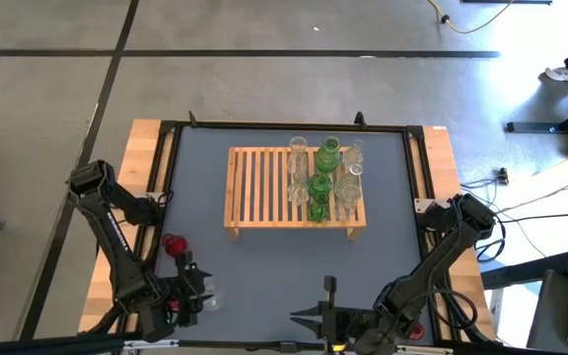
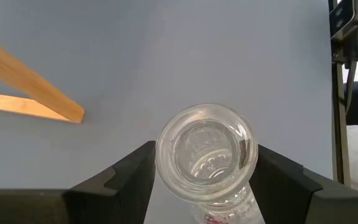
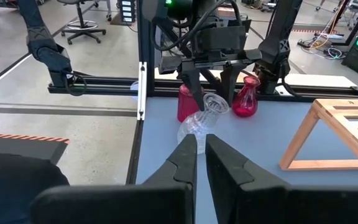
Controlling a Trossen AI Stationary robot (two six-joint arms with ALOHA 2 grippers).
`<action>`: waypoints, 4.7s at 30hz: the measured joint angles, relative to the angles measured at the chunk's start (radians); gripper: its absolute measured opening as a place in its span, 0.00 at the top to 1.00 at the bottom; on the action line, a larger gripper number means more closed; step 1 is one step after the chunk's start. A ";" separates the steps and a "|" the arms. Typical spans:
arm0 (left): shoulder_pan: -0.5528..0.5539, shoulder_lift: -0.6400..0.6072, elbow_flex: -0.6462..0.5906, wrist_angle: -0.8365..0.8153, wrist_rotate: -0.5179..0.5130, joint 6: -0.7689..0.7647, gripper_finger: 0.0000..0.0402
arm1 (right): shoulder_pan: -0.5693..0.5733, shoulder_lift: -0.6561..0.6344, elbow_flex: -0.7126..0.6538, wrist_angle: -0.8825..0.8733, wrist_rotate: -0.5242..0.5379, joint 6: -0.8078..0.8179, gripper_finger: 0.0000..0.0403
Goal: Sort vases onto shelf
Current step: Put the transparent bottle on the shelf
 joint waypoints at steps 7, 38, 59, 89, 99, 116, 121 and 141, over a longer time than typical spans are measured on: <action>0.000 0.002 -0.001 0.007 0.008 -0.001 0.37 | 0.000 0.000 0.000 0.000 0.000 0.000 0.94; -0.098 0.002 -0.102 0.151 -0.120 -0.052 0.25 | 0.000 0.000 0.001 0.000 0.000 0.000 0.94; -0.093 0.001 -0.193 0.401 -0.156 0.055 0.30 | 0.000 0.001 0.001 0.000 0.000 -0.001 0.94; 0.062 0.001 0.065 0.464 -0.051 0.484 0.59 | 0.002 0.002 0.001 0.014 0.018 -0.030 0.94; 0.181 0.000 0.249 0.434 0.007 0.688 0.58 | 0.050 -0.002 0.001 0.009 0.098 -0.056 0.94; 0.423 0.000 0.399 0.367 0.059 0.858 0.58 | 0.133 -0.020 0.001 -0.002 0.282 -0.082 0.94; 0.506 0.000 0.404 0.369 0.060 0.921 0.58 | 0.133 -0.020 0.001 -0.002 0.282 -0.082 0.94; 0.818 0.000 0.364 0.404 0.249 1.015 0.58 | 0.133 -0.020 0.001 -0.010 0.279 -0.089 0.94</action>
